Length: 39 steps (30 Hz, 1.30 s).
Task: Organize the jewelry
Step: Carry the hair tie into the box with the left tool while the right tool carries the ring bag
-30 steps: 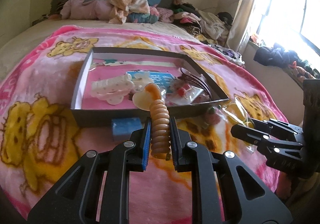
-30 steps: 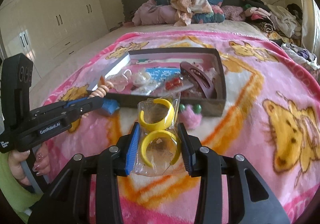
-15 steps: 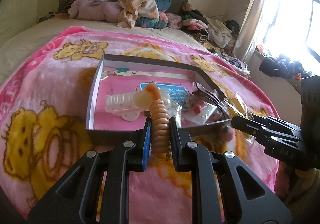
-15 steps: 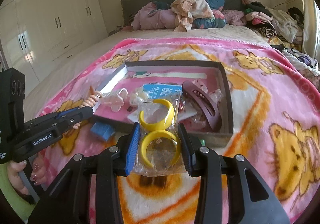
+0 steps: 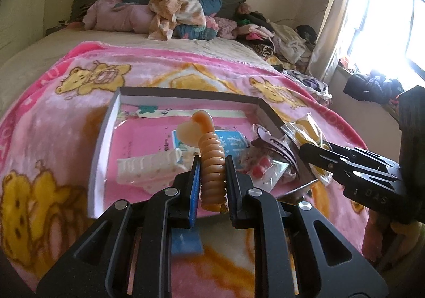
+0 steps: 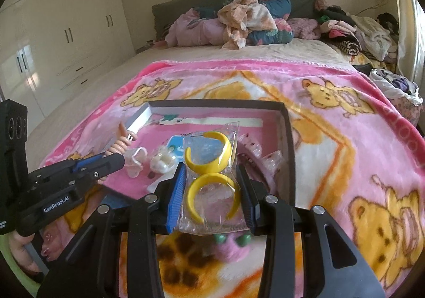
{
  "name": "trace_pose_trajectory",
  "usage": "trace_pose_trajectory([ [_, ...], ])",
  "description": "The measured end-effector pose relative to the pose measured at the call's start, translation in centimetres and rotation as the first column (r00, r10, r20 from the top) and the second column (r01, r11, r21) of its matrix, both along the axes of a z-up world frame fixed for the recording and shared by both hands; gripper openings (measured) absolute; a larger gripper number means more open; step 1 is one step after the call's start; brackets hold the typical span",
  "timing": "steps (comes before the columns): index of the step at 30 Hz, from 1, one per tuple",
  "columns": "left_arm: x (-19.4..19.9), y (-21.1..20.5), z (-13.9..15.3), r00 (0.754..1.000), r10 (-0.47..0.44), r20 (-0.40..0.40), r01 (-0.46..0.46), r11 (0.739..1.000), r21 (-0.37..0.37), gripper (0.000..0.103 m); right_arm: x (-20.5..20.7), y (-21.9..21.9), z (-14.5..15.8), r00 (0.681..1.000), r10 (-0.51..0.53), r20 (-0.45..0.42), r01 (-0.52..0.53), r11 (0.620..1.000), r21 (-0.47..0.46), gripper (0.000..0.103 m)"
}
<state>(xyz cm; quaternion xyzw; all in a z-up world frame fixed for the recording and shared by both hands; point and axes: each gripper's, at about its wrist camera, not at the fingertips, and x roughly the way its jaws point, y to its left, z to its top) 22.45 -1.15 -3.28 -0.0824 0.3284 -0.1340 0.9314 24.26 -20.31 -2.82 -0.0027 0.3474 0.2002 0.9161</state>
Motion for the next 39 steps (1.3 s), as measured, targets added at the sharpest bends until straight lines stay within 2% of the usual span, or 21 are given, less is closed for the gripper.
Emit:
trace_pose_trajectory([
  [18,3.4,-2.5,-1.3,0.999,-0.035,-0.025,0.036,0.999,0.019,0.011,4.7,-2.8,-1.2,0.995,-0.092,-0.023,0.091,0.995,-0.034,0.037],
  [25,4.5,-3.5,-1.9,0.997,-0.060,-0.044,0.062,0.998,0.028,0.011,6.8,-2.6,-1.5,0.995,-0.094,-0.037,0.092,0.994,-0.062,0.037],
  [39,5.7,-4.2,-3.1,0.994,-0.074,-0.075,0.077,0.996,0.040,0.011,10.7,-2.0,-3.8,0.987,-0.085,-0.137,0.076,0.995,-0.065,0.039],
])
